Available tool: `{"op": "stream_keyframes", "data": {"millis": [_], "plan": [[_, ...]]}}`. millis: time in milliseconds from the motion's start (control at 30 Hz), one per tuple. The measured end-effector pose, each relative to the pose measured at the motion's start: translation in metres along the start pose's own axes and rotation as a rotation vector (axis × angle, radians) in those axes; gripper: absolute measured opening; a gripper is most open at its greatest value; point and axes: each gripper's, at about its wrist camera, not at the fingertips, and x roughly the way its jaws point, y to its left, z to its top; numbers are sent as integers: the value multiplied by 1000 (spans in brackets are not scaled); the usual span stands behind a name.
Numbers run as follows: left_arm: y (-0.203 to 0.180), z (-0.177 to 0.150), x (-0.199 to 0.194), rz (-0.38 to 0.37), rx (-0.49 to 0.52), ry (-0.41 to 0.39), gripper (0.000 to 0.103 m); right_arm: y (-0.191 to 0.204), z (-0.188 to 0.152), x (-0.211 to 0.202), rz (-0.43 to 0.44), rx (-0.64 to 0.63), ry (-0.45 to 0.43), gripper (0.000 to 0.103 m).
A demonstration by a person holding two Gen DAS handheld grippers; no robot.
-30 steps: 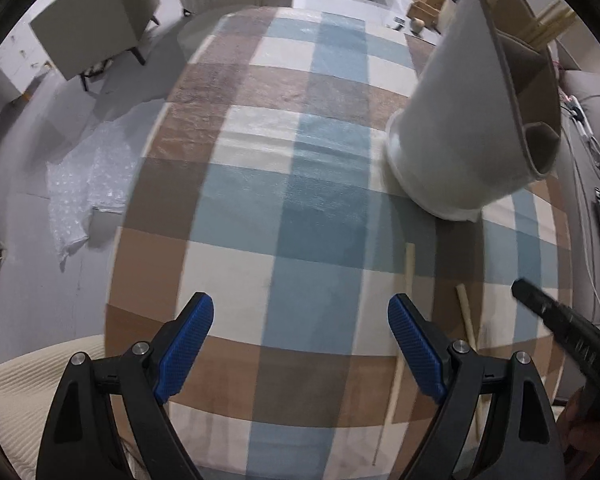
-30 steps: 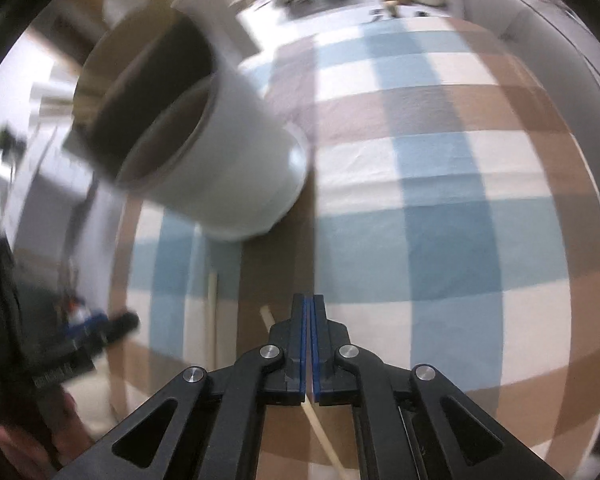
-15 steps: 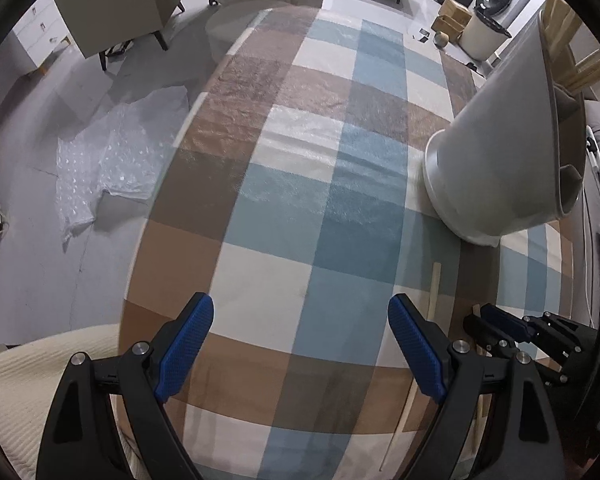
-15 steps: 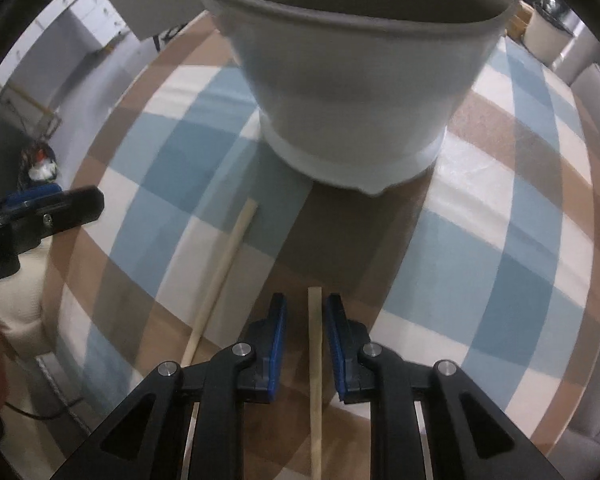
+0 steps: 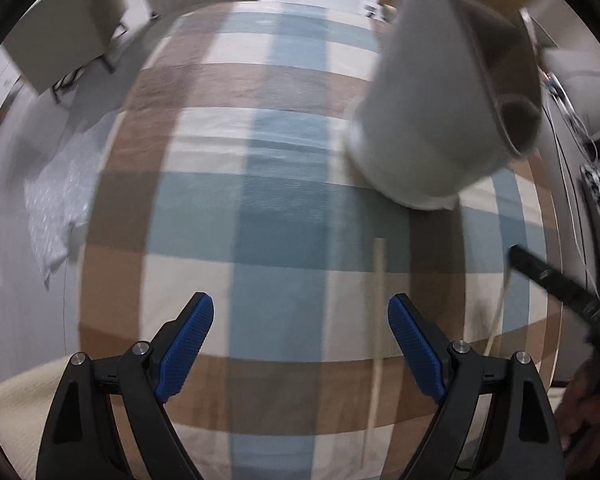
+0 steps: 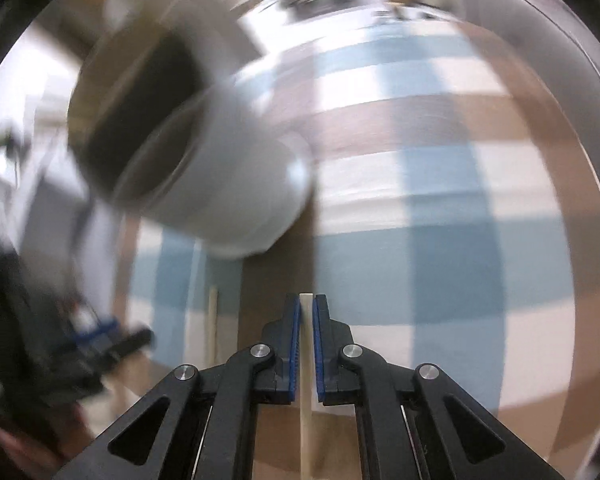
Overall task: Organize utensils
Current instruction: 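Lift the chopstick with the right gripper while the left gripper grasps another chopstick, then raise both held chopsticks upright and carry them above the white holder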
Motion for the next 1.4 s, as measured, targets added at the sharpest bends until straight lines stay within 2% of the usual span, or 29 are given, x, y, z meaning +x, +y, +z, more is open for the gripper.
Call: {"op": "stream_keyframes", "data": {"millis": [133,233,300,400,433,500,533,600,633,667,733,900,1133,1233,1400], "plan": [[-22,4,21,7,46,41,86,-47,-8,-26,84,241,-72,5],[-33,5,27,17,69,44,85,-67,-11,-28,122,364,-105,5],[-40,6,31,54,95,38,77,-84,-22,-35,142,456,-134,5],[-48,8,38,50,99,49,67,-102,-33,-41,147,520,-150,5],[-48,7,39,44,98,55,61,-103,-34,-43,145,520,-156,5],[-56,7,42,99,126,55,57,-104,-34,-48,129,496,-176,5],[-60,6,42,106,142,49,49,-103,-34,-51,125,483,-188,5],[-65,6,40,100,148,46,28,-104,-32,-59,111,448,-218,5],[-68,5,40,97,156,45,10,-101,-30,-63,109,431,-234,6],[-71,4,40,97,166,50,3,-99,-30,-66,106,413,-246,6],[-72,0,40,111,169,40,2,-94,-29,-73,88,368,-270,6],[-62,-10,16,61,125,-42,2,-71,-26,-80,83,239,-307,6],[-51,-28,-58,-44,55,-270,2,-31,-29,-102,57,44,-385,5],[-45,-19,-73,-74,55,-339,2,-18,-33,-113,46,-18,-419,5],[-57,-14,-68,-87,70,-365,2,1,-42,-126,32,-93,-467,5]]}}
